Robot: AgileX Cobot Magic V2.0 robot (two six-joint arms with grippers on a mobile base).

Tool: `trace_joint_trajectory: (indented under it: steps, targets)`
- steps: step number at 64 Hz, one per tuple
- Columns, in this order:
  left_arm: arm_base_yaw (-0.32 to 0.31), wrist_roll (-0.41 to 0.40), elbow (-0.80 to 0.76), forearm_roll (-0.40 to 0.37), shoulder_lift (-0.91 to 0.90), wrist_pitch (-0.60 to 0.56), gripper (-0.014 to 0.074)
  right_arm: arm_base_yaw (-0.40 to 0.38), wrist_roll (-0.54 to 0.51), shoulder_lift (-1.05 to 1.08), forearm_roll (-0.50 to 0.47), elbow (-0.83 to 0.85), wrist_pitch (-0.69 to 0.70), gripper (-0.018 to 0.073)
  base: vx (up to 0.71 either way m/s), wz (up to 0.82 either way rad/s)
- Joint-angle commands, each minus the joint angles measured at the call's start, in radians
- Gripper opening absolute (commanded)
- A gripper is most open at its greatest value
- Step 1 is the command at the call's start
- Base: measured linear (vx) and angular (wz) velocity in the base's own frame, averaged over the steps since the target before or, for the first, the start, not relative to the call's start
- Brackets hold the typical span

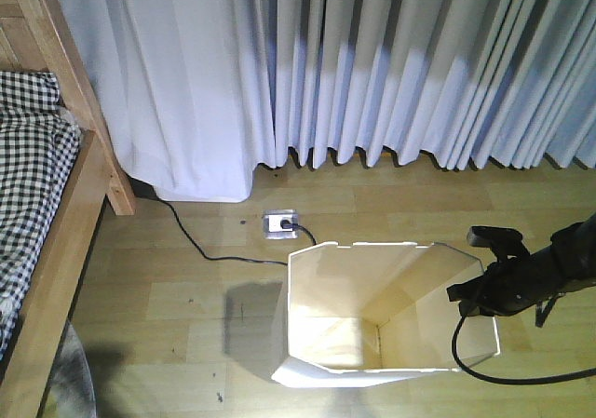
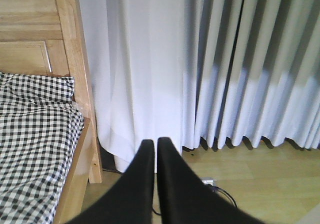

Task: Move trash bin to bedside with robot
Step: 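Drive up to the curtains beside the bed end, bin held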

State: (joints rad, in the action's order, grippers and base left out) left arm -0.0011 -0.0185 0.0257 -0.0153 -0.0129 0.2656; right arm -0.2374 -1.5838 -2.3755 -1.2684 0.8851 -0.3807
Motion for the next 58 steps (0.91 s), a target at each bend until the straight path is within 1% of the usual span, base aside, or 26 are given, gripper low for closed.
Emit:
trace_joint_trajectory:
  steps: [1,58]
  targets:
    - [-0.002,-0.004,0.019,-0.003,-0.014,-0.069,-0.0006,-0.002,0.001,0.076,-0.036,0.01,-0.181,-0.0005,0.16,0.05]
    - [-0.002,-0.004,0.019,-0.003,-0.014,-0.069,-0.0006,-0.002,0.001,0.076,-0.036,0.01,-0.181,-0.0005,0.14,0.03]
